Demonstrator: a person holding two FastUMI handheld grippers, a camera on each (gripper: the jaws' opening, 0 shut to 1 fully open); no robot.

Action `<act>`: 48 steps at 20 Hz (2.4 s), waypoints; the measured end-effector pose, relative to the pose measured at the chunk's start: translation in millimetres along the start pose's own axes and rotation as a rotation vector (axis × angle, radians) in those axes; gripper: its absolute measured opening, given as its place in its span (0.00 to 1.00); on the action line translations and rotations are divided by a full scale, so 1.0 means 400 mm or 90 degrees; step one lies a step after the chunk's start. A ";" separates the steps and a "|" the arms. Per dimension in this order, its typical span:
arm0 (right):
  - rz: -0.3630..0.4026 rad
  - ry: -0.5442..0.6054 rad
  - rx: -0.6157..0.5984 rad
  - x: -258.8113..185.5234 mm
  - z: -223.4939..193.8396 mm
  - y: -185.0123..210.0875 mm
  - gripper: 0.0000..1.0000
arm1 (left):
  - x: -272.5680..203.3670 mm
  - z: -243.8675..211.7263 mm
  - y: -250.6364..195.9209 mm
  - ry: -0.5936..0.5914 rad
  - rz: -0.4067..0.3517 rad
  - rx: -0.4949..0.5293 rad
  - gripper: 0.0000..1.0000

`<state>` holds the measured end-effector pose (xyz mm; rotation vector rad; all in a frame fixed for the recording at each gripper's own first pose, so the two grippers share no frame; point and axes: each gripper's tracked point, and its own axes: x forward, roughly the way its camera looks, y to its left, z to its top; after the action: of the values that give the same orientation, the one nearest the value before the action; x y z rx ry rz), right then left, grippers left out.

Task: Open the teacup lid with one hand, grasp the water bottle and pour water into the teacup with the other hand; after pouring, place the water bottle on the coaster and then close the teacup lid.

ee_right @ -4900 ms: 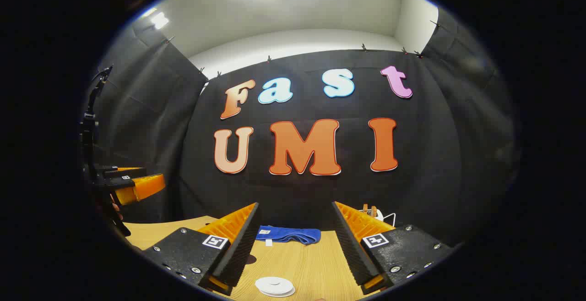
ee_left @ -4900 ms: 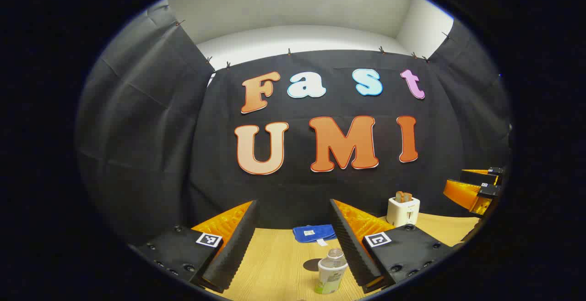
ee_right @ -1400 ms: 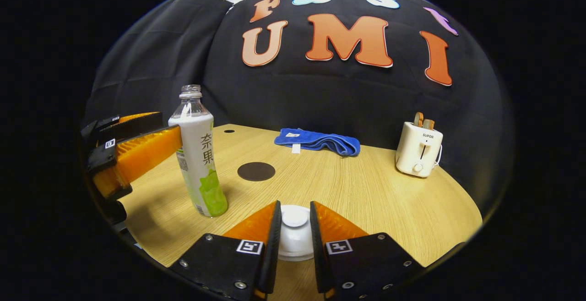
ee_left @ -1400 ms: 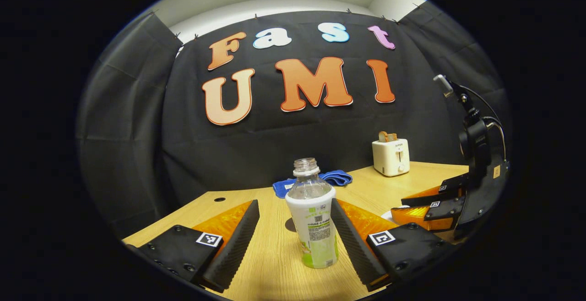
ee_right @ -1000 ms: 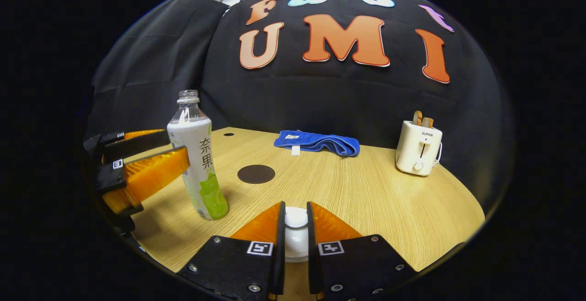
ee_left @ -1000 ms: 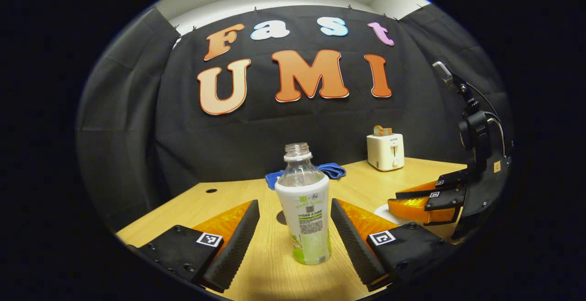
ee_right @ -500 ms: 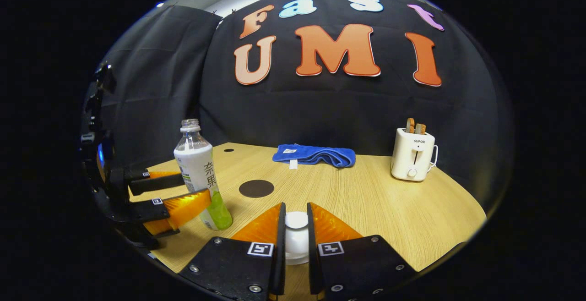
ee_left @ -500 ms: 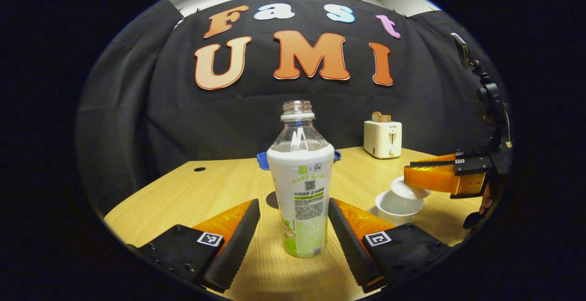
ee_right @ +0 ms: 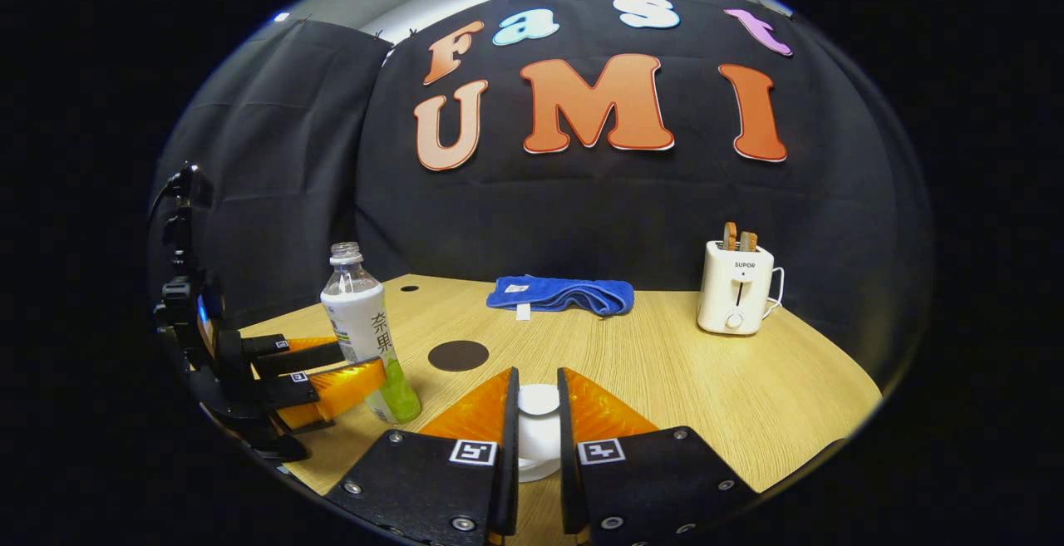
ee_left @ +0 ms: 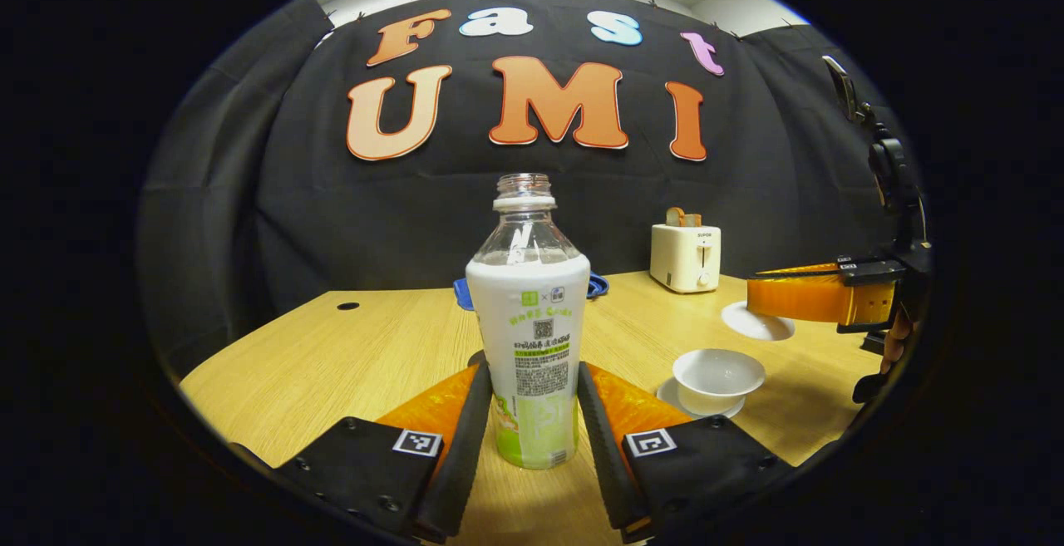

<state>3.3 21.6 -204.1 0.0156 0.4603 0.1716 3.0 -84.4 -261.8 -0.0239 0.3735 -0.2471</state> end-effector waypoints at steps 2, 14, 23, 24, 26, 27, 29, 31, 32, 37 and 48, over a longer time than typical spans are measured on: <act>-0.002 -0.003 0.002 -0.004 0.005 -0.007 0.21 | 0.004 0.000 -0.001 -0.001 -0.001 0.006 0.66; -0.044 -0.029 0.013 -0.035 0.044 -0.093 0.21 | 0.023 0.047 0.033 0.013 0.065 0.202 0.66; -0.077 -0.052 0.034 -0.069 0.063 -0.181 0.21 | 0.033 0.039 0.031 0.033 0.087 0.418 0.64; -0.080 -0.053 0.035 -0.074 0.065 -0.189 0.21 | 0.031 0.038 0.028 0.035 0.089 0.443 0.64; -0.086 -0.056 0.038 -0.079 0.065 -0.200 0.21 | 0.033 0.039 0.017 0.038 0.084 0.494 0.66; -0.087 -0.057 0.038 -0.082 0.063 -0.202 0.21 | 0.035 0.040 0.008 0.037 0.082 0.521 0.66; -0.085 -0.059 0.034 -0.085 0.062 -0.207 0.21 | 0.029 0.037 0.003 0.031 0.085 0.583 0.66; -0.091 -0.053 0.025 -0.083 0.052 -0.215 0.21 | 0.036 0.043 -0.009 0.025 0.084 0.643 0.66; -0.093 -0.052 0.022 -0.083 0.052 -0.216 0.21 | 0.037 0.038 -0.013 0.026 0.081 0.662 0.66; -0.095 -0.059 0.025 -0.092 0.059 -0.223 0.21 | 0.030 0.020 -0.033 0.035 0.069 0.744 0.65; -0.102 -0.066 0.017 -0.105 0.065 -0.236 0.21 | 0.033 0.015 -0.060 0.030 0.058 0.899 0.60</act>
<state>-7.2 -77.9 -167.4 0.0134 0.3581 0.0072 11.4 -111.0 -259.5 1.3851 0.1816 -0.3782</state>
